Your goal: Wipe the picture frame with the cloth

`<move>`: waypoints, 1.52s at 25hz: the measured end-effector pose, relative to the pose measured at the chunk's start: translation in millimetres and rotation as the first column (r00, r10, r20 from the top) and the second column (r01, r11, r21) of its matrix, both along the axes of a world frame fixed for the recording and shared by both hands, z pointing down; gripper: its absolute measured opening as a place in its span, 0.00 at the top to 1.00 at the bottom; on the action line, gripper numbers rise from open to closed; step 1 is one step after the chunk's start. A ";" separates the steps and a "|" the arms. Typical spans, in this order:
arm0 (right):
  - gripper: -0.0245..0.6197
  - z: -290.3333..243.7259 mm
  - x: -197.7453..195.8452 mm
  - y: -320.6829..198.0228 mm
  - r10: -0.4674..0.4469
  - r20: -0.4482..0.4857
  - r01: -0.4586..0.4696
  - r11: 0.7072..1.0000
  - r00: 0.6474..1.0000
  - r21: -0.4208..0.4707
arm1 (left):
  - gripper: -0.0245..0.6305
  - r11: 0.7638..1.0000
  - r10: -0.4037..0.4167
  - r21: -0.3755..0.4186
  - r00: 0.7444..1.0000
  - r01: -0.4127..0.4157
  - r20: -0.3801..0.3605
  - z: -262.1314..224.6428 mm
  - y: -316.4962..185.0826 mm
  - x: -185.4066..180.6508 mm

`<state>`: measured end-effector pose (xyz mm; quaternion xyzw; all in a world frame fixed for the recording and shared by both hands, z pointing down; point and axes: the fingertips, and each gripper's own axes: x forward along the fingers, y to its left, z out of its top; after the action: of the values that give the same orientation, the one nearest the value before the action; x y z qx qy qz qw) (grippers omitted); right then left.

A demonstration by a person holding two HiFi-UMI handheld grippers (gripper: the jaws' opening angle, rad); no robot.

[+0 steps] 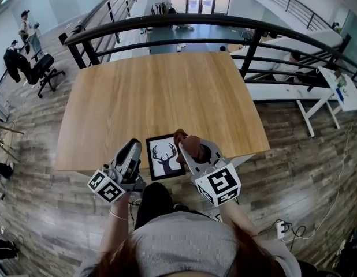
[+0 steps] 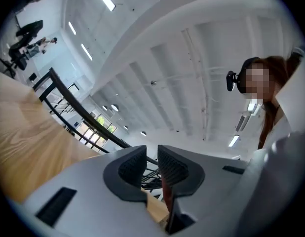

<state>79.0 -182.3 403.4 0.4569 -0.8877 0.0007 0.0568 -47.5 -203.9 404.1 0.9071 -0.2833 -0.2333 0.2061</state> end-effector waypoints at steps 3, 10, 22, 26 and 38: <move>0.89 -16.4 -5.7 1.4 -0.005 0.017 0.004 0.999 1.000 0.046 | 0.94 0.995 -0.030 0.098 0.994 0.020 0.106 -18.8 6.0 23.0; 0.89 -56.0 -14.0 3.8 -0.010 0.077 -0.002 0.989 0.997 0.150 | 0.95 0.968 -0.094 0.250 0.952 0.019 0.290 -48.5 11.4 59.1; 0.89 -64.8 -11.7 10.0 0.009 0.098 -0.026 0.983 0.995 0.182 | 0.95 0.957 -0.139 0.289 0.917 0.027 0.375 -54.2 20.4 80.3; 0.89 -56.8 -11.7 10.4 0.029 0.079 -0.042 0.984 0.996 0.176 | 0.95 0.961 -0.141 0.275 0.906 0.028 0.399 -47.6 21.1 82.3; 0.89 -51.5 -17.6 16.4 0.037 0.075 -0.050 0.984 0.996 0.170 | 0.95 0.975 -0.139 0.214 0.926 0.065 0.350 -41.0 21.6 72.6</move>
<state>61.4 -166.0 351.9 0.4790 -0.8757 -0.0583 -0.0146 25.2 -182.4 363.2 0.9345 -0.3387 -0.0994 0.0461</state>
